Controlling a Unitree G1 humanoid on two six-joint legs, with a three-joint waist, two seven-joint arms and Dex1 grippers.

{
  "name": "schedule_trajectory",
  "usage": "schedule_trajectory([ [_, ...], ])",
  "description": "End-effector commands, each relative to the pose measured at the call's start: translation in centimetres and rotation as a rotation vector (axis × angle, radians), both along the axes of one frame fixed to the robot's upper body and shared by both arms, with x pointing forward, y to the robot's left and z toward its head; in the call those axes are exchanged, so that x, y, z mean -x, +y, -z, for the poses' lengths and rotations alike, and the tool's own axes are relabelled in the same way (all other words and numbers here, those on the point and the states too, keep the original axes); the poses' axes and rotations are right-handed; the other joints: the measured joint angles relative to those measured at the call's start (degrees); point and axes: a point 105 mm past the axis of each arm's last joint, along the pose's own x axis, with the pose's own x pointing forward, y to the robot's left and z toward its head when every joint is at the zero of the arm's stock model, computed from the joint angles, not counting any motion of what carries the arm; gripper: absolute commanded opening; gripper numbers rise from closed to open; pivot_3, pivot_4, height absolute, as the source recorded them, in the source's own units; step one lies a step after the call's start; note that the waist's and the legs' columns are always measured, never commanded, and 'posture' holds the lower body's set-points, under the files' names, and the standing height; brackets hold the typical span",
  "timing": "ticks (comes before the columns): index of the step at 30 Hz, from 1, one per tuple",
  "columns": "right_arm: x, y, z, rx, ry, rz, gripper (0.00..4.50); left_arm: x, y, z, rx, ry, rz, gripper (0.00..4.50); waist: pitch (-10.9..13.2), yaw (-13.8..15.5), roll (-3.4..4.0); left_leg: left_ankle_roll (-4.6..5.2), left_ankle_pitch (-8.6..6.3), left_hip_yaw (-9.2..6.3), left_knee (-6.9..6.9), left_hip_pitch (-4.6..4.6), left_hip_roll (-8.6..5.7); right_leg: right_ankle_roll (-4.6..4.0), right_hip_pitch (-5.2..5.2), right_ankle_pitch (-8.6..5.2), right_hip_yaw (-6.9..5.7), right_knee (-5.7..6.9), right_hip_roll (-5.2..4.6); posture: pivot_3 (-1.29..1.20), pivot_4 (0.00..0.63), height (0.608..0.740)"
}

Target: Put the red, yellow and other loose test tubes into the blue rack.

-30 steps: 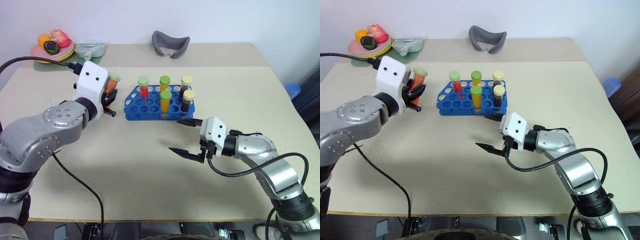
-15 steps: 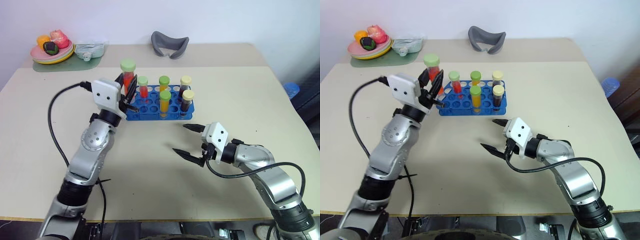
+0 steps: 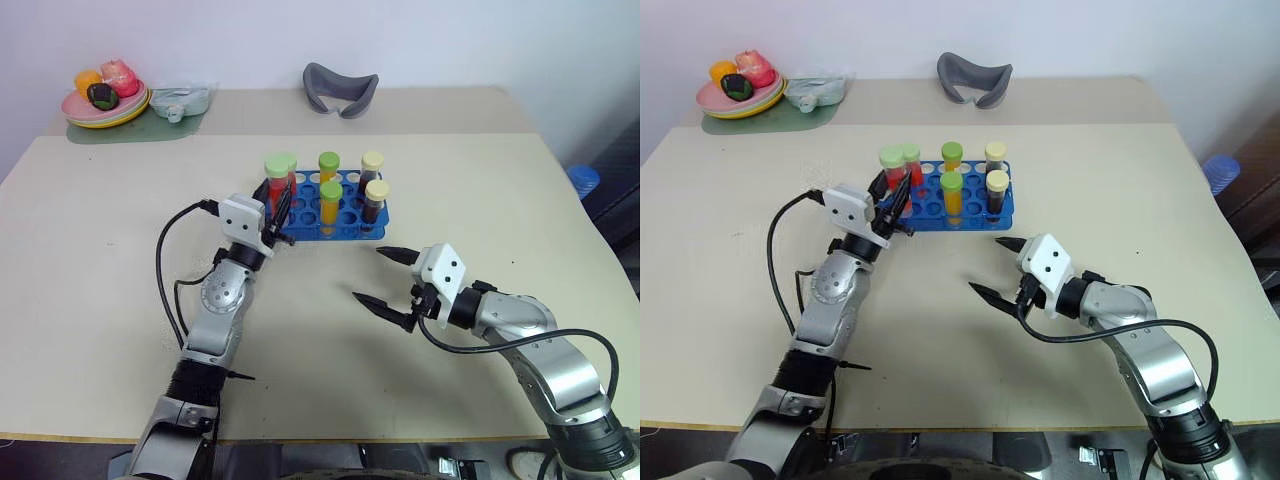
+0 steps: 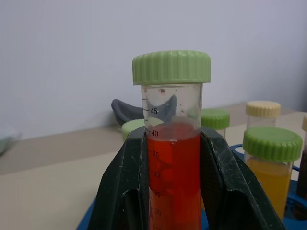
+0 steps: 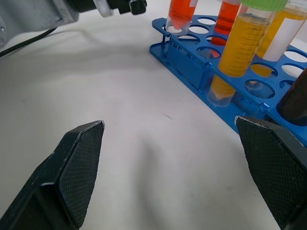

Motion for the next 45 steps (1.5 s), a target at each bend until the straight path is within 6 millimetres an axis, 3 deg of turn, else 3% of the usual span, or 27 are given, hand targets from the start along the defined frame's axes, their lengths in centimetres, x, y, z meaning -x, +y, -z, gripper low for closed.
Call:
schedule_trajectory([
  [1,0.5,0.4,-1.4,-0.024,-0.05,-0.018,4.5,0.0,0.3,-1.4,0.018,-0.074,-0.006,0.79,0.0,0.0,0.0,0.0,0.0,0.0,0.0,0.01,0.0,0.0,0.0,0.0,0.0,0.0,0.0,0.0,0.15,0.74],
  [19,0.5,1.0,-1.4,-0.034,-0.049,-0.022,4.5,-1.2,-0.6,0.1,0.041,-0.033,0.056,0.79,0.0,0.0,0.0,0.01,0.0,-0.02,0.0,0.05,0.0,0.0,0.07,0.0,-0.03,-0.01,0.01,0.0,0.15,0.74],
  [36,0.8,1.4,-1.4,-0.048,-0.051,-0.017,4.5,-2.3,-1.3,0.2,0.02,-0.032,0.08,0.79,0.0,0.18,0.0,-0.02,0.01,-0.04,0.0,0.06,-0.01,0.01,0.11,0.0,-0.06,-0.04,0.0,0.0,0.15,0.74],
  [43,0.8,1.3,-1.4,-0.047,-0.057,-0.014,4.5,-1.4,-0.5,0.9,0.012,-0.01,0.079,4.3,0.0,-0.12,0.0,-0.01,0.01,-0.05,-0.01,0.08,-0.01,0.01,0.11,0.0,-0.06,-0.03,0.0,0.0,0.15,0.74],
  [45,0.8,1.3,-1.5,-0.046,-0.059,-0.014,4.5,-0.9,-0.2,1.0,0.019,0.003,0.091,4.44,0.0,-0.11,0.0,-0.01,0.01,-0.05,-0.02,0.09,0.0,0.01,0.11,0.0,-0.06,-0.01,0.01,0.0,0.15,0.74],
])
